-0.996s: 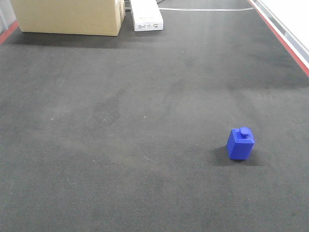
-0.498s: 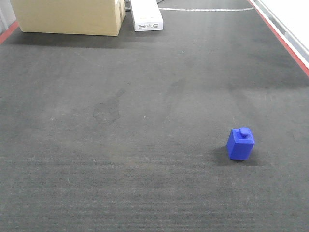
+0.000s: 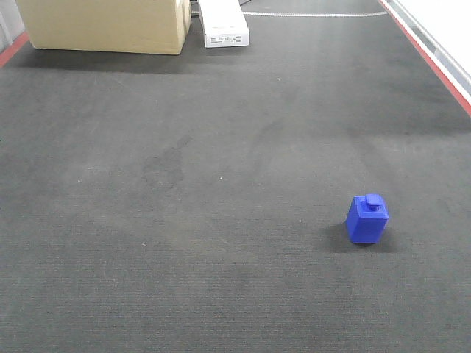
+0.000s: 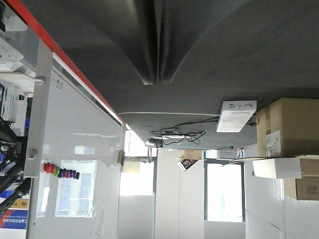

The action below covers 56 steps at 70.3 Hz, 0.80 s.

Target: Pour parts from conveyor to right shelf

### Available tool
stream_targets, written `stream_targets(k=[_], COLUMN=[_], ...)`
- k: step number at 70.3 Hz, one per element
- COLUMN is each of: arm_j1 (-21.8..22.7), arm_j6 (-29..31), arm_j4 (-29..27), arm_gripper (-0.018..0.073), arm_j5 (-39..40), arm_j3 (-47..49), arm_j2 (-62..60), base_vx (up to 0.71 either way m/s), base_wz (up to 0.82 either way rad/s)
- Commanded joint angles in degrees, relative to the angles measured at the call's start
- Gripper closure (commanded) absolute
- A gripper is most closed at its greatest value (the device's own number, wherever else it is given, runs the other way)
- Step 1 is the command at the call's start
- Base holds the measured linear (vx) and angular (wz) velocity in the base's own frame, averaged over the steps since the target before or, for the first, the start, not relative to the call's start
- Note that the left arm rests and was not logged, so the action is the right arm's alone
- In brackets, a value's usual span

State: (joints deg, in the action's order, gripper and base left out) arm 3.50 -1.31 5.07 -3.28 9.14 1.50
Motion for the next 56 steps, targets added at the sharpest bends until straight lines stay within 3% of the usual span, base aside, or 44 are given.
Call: stream_targets(k=[1, 16, 43, 56], arm_j1=[0.2, 0.2, 0.2, 0.2], arm_j6=[0.7, 0.3, 0.3, 0.3], arm_j4=[0.5, -0.2, -3.0, -3.0], arm_gripper=[0.0568, 0.0568, 0.0565, 0.0494], arm_j5=[-1.3, -3.0, -6.2, -6.8], arm_j3=[5.9, 8.4, 8.4, 8.5], arm_j2=[5.3, 15.0, 18.5, 19.3], base_vx=[0.00, 0.00, 0.00, 0.00], base_wz=[0.00, 0.00, 0.00, 0.00])
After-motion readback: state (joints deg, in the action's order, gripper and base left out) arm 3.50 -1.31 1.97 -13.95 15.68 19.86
